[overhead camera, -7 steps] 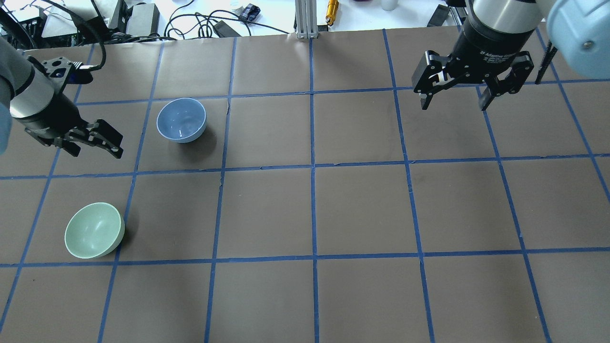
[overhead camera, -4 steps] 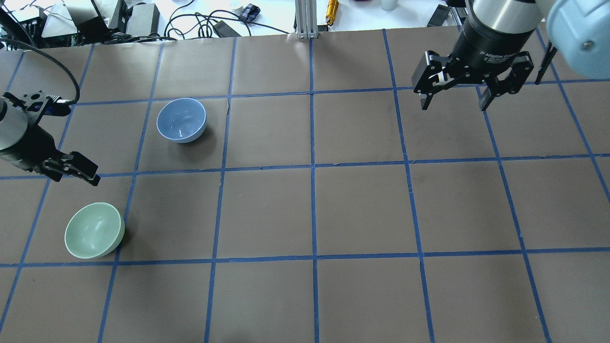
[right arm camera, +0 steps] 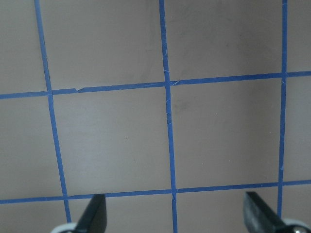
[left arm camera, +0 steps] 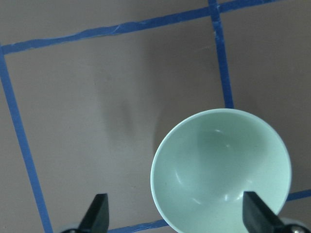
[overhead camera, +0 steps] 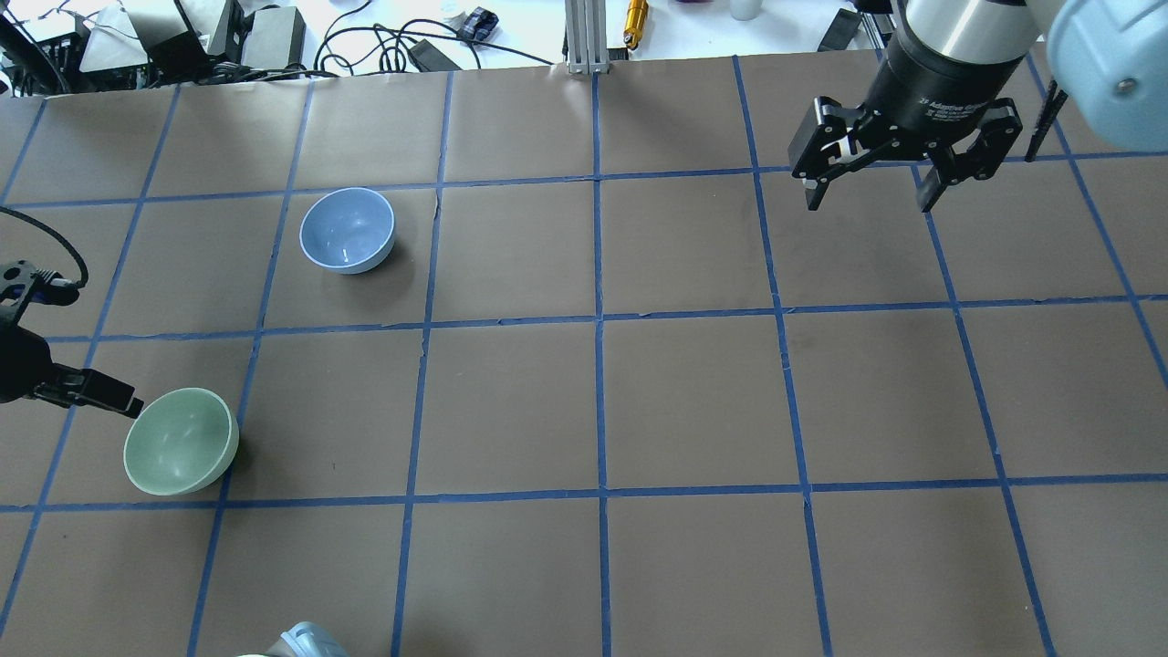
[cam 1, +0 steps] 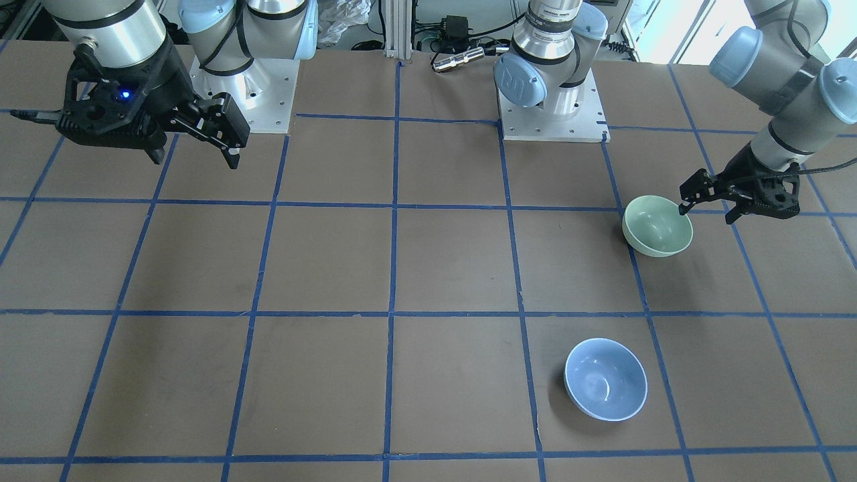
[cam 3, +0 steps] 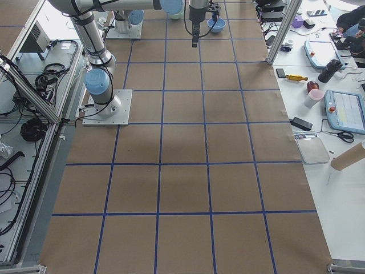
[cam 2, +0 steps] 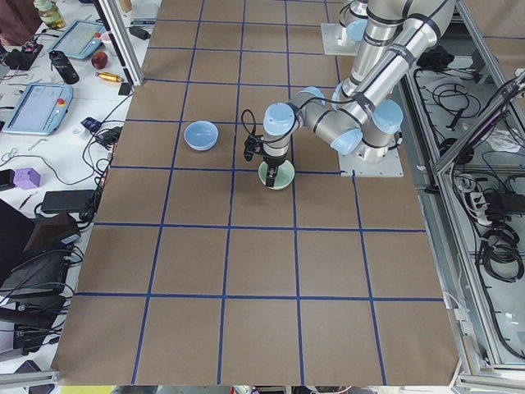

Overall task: Stack green bowl on blue bowl
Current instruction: 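Lower the left gripper onto the green bowl rim and close it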

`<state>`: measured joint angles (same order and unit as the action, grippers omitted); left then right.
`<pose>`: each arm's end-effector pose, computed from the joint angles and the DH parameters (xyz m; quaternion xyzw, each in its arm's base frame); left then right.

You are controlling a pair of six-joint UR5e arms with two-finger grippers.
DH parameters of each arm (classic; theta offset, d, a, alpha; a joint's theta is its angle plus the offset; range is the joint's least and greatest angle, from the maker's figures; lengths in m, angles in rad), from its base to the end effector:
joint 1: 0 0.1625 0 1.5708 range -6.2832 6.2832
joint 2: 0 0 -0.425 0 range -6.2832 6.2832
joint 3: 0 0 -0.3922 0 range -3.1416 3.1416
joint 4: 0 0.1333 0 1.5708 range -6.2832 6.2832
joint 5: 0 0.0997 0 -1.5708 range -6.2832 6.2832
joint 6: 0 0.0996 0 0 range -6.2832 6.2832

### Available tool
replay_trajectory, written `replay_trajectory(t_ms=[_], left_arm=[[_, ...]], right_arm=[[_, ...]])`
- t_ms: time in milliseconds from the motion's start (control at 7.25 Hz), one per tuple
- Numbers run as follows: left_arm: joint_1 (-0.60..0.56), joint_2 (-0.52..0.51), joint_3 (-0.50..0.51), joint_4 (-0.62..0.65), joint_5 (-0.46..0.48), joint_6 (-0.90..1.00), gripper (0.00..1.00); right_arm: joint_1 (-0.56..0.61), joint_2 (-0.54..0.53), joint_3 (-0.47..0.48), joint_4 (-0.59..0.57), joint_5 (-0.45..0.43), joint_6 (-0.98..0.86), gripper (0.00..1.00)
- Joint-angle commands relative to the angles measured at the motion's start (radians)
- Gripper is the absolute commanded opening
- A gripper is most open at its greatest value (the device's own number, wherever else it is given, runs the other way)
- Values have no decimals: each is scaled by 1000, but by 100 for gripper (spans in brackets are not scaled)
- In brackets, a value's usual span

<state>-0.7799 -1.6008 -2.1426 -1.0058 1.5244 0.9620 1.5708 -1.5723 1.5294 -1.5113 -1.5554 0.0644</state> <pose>0.2102 -0.4019 0.2622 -0.0850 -0.9959 0.0060 0.0290 0.1348 -0.4892 0.5031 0.0323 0.9994 0.0085 0.0074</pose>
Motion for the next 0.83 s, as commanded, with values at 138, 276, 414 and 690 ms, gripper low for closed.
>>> replay_trajectory(t_ms=[138,276,414,690], left_arm=[[10,-111,-13,73,-3,-3,89],[10,-128,-11,76,-1,-5,61],[10,-137,-13,69,-4,-8,40],[10,-137,-11,72,5,-32,1]], right_arm=[[0,0,0,0,0,-2,100],[0,0,0,-1,0,0,100],[0,0,0,-1,0,0,100],[0,0,0,-1,0,0,100]])
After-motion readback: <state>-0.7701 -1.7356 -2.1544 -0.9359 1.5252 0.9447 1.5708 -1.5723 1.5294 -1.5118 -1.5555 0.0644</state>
